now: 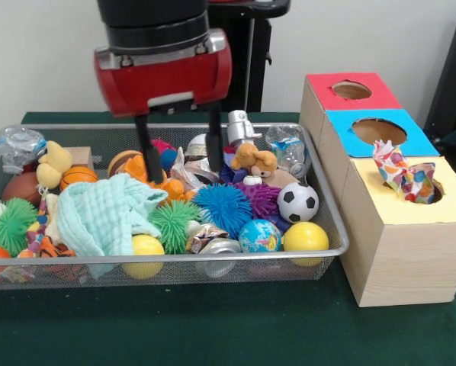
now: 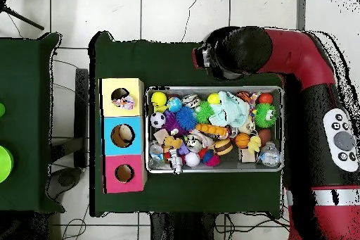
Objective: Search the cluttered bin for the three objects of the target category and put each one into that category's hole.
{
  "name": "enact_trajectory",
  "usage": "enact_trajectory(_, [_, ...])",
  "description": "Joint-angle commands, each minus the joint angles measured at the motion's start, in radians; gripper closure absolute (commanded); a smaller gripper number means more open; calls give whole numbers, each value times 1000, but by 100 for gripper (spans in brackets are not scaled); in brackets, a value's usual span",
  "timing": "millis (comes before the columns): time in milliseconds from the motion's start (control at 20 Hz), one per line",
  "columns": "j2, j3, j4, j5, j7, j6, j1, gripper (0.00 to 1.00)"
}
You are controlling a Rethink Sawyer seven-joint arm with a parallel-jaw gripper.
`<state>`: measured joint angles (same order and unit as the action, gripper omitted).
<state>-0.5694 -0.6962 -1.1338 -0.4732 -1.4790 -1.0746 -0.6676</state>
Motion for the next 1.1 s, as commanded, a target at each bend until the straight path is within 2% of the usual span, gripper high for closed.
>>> enact_trajectory(50, [133, -38, 202, -149, 523, -135, 27, 0])
enact_trajectory(200, [134, -22, 253, -188, 531, -122, 45, 0])
enact_trajectory(400, [134, -2, 270, -202, 527, -103, 46, 0])
enact_trajectory(950, [237, -20, 454, -222, 681, -169, 49, 0])
enact_trajectory(1100, [245, -12, 456, -211, 699, -165, 31, 0])
